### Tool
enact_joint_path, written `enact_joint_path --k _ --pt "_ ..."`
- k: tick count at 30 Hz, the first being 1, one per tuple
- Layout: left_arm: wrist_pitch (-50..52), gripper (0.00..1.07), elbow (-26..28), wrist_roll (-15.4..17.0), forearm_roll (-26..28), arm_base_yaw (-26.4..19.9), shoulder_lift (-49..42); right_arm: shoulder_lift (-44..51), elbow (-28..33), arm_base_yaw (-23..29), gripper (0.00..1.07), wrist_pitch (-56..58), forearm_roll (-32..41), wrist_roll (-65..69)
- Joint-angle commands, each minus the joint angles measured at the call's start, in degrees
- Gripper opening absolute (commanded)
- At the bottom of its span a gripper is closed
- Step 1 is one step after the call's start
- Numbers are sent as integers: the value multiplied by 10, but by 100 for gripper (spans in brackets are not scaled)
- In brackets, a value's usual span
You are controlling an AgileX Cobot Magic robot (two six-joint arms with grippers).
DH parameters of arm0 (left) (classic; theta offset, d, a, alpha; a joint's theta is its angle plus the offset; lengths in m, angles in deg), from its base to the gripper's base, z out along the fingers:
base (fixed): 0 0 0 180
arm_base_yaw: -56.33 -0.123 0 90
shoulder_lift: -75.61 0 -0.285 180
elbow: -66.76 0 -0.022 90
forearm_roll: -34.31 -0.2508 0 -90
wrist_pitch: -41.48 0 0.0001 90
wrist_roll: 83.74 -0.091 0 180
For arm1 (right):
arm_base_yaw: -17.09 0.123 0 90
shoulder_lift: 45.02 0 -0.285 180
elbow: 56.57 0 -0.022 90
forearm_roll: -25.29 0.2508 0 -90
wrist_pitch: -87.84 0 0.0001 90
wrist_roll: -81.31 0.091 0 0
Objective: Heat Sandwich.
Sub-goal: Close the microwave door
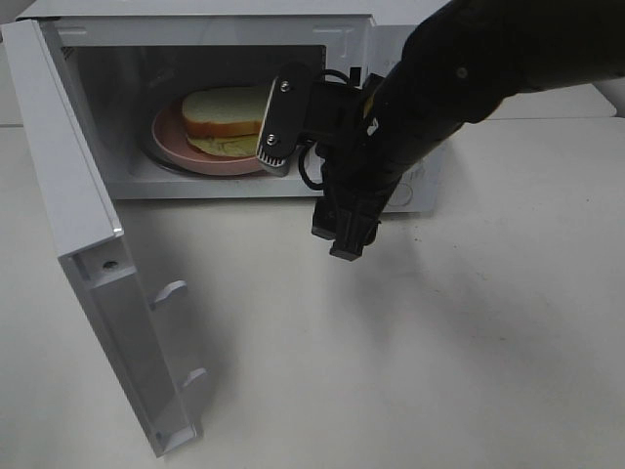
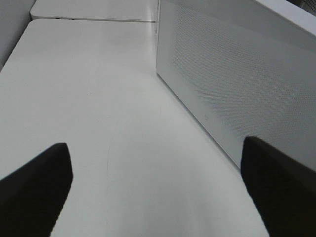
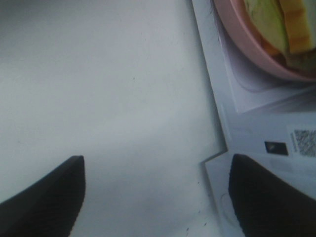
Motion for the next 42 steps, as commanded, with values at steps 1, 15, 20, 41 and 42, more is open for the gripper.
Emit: enact_joint_path --k 1,15,20,41,42 --pt "-2 87 -2 3 2 1 -15 35 25 -2 76 28 4 60" --pt "-2 87 -2 3 2 1 -15 189 104 -2 76 148 5 307" --pt "-2 87 -2 3 2 1 -15 252 138 -2 76 180 6 350" --pt "-2 87 -2 3 2 1 -15 431 168 -2 76 439 36 389" --pt "-2 87 -2 3 2 1 -15 431 168 -2 76 439 36 389"
